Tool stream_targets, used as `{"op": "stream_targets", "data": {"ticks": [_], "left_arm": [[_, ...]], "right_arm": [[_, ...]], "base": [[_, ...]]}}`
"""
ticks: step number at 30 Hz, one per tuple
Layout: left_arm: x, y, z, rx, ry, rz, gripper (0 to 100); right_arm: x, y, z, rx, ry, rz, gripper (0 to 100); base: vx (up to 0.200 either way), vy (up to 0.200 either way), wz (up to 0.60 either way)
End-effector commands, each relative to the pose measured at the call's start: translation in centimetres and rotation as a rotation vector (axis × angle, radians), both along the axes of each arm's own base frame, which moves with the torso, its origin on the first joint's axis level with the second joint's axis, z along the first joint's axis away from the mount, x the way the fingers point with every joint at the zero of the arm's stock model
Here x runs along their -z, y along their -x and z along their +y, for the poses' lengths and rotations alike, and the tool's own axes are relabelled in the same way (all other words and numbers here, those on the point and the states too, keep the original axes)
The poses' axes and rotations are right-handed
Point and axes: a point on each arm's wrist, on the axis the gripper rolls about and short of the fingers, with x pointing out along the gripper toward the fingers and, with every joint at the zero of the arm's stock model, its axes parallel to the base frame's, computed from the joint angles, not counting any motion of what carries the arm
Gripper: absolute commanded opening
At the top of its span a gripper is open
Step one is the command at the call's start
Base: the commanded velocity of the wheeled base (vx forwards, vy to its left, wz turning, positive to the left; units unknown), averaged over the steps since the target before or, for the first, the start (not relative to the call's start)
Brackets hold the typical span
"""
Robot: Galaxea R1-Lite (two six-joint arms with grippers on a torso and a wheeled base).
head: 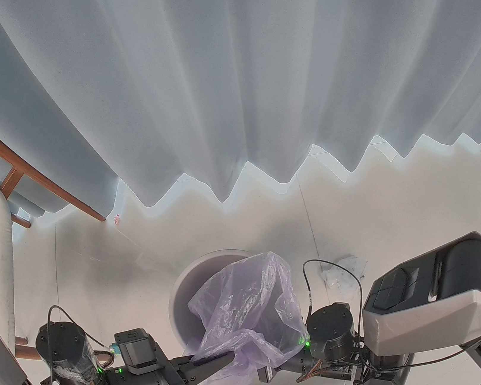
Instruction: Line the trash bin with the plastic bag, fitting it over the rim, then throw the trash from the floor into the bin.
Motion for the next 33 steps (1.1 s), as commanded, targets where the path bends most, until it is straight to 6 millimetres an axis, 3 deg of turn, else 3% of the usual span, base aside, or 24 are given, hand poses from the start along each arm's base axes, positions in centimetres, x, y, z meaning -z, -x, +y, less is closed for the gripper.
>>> {"op": "stream_targets", "data": {"ticks": [1,10,13,17,21,27,33], "left_arm": [[0.6,-0.2,-0.1,-0.001,-0.019,0.025,0],[0.7,-0.7,-0.1,-0.013,-0.015,0.024,0],[0.8,-0.7,-0.2,-0.015,-0.017,0.029,0],[0.8,-0.7,-0.2,-0.014,-0.018,0.029,0],[0.8,-0.7,-0.3,-0.008,-0.013,0.03,0],[0.7,-1.0,-0.4,-0.03,-0.014,0.02,0],[1.1,-1.3,-0.8,-0.066,-0.034,0.02,0]], "right_arm": [[0.5,0.0,-0.1,0.003,0.0,0.005,0],[-2.7,-0.6,-4.0,0.089,-0.004,0.0,0],[-3.6,0.1,-6.6,0.131,0.022,0.04,0],[-5.2,0.7,-8.3,0.178,-0.027,0.09,0],[-7.4,2.9,-10.3,0.192,-0.078,0.152,0],[-7.6,6.2,-13.1,0.187,-0.011,0.215,0],[-7.1,7.5,-13.5,0.169,0.03,0.25,0]], "base": [[0.0,0.0,0.0],[0.0,0.0,0.0],[0.0,0.0,0.0],[0.0,0.0,0.0],[0.0,0.0,0.0],[0.0,0.0,0.0],[0.0,0.0,0.0]]}}
